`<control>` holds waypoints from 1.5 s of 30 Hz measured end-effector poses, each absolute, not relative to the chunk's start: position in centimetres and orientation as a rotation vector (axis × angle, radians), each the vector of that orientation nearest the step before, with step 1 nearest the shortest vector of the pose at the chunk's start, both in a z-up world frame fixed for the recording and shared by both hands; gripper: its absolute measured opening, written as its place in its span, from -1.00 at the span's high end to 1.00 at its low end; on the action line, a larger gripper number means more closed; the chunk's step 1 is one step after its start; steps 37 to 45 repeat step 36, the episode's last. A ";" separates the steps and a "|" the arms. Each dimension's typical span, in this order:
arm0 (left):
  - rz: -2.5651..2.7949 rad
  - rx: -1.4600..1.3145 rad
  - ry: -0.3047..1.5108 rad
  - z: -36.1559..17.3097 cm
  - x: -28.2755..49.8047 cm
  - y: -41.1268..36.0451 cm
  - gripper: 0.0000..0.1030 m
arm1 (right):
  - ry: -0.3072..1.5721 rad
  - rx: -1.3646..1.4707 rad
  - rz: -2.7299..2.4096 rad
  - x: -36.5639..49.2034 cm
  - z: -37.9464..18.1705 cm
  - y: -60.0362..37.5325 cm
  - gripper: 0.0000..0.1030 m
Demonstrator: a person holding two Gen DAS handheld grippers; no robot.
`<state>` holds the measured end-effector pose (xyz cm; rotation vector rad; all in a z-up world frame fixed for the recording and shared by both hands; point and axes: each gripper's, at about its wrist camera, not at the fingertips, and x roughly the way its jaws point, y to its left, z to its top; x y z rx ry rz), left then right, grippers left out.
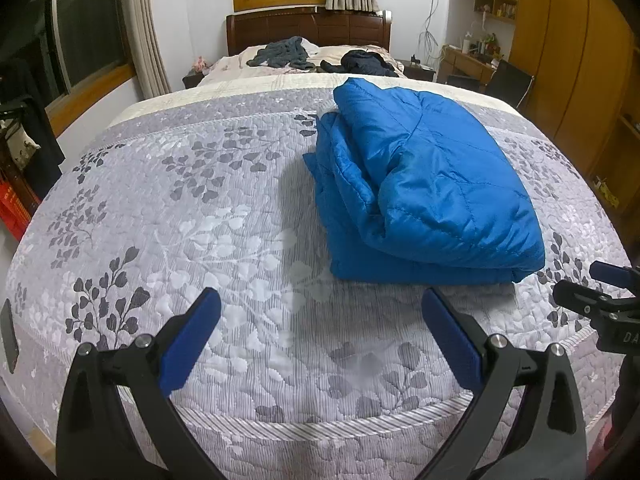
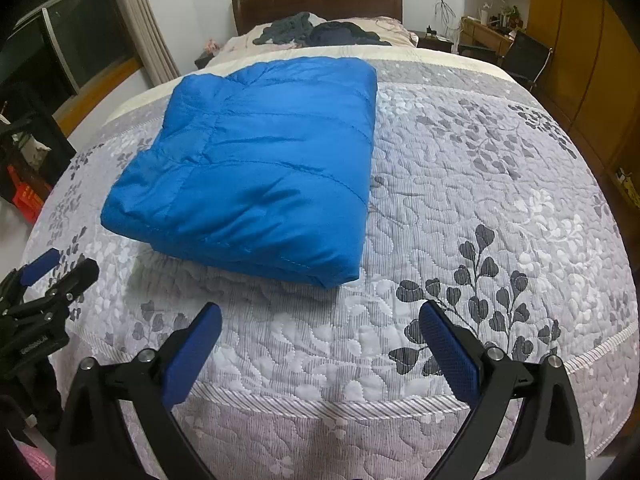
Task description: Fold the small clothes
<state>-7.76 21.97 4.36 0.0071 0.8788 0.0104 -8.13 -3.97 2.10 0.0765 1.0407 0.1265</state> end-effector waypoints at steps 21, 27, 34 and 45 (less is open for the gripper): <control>0.010 0.010 0.880 4.3 -7.6 21.9 -0.94 | 1.002 0.086 0.127 -7.8 2.3 -4.1 -0.92; 0.008 0.009 0.884 4.0 -7.5 22.0 -0.94 | 1.003 0.082 0.120 -7.7 2.3 -4.2 -0.92; 0.008 0.010 0.884 4.0 -7.4 21.9 -0.94 | 1.029 0.080 0.115 -7.3 1.8 -4.2 -0.92; 0.008 0.009 0.884 4.0 -7.4 21.9 -0.94 | 1.031 0.085 0.119 -7.3 1.8 -4.3 -0.92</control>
